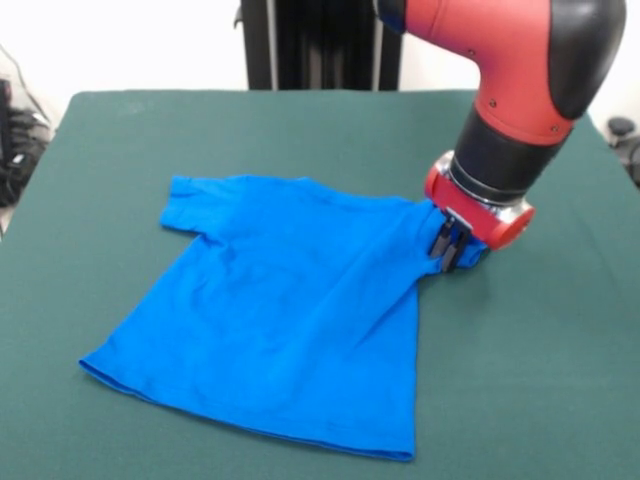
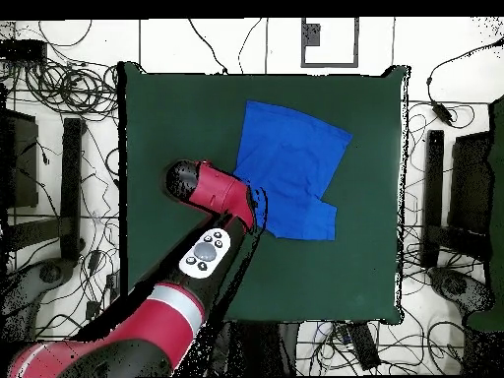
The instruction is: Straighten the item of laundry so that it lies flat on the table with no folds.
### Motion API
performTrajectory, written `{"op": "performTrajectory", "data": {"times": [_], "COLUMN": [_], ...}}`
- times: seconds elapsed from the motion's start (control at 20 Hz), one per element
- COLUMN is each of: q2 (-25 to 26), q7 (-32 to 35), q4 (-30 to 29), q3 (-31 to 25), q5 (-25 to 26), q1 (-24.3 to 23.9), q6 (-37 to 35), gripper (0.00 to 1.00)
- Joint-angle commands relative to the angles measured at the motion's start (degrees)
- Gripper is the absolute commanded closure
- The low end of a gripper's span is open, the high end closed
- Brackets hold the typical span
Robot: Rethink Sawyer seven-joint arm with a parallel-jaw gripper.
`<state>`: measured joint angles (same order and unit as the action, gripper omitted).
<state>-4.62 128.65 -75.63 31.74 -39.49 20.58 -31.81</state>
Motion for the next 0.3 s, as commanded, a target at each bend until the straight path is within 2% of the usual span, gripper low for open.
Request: {"op": "performTrajectory", "data": {"times": [0.05, 0.3], "q2": [-2.1, -2.4], "q7": [18.4, 19.5], "q4": [10.6, 11.9], "q3": [-6.5, -5.8], "q5": [-3.2, -2.0], "q1": [4.1, 4.0], "q6": [-4.9, -7.8], "gripper": [1.00, 1.00]}}
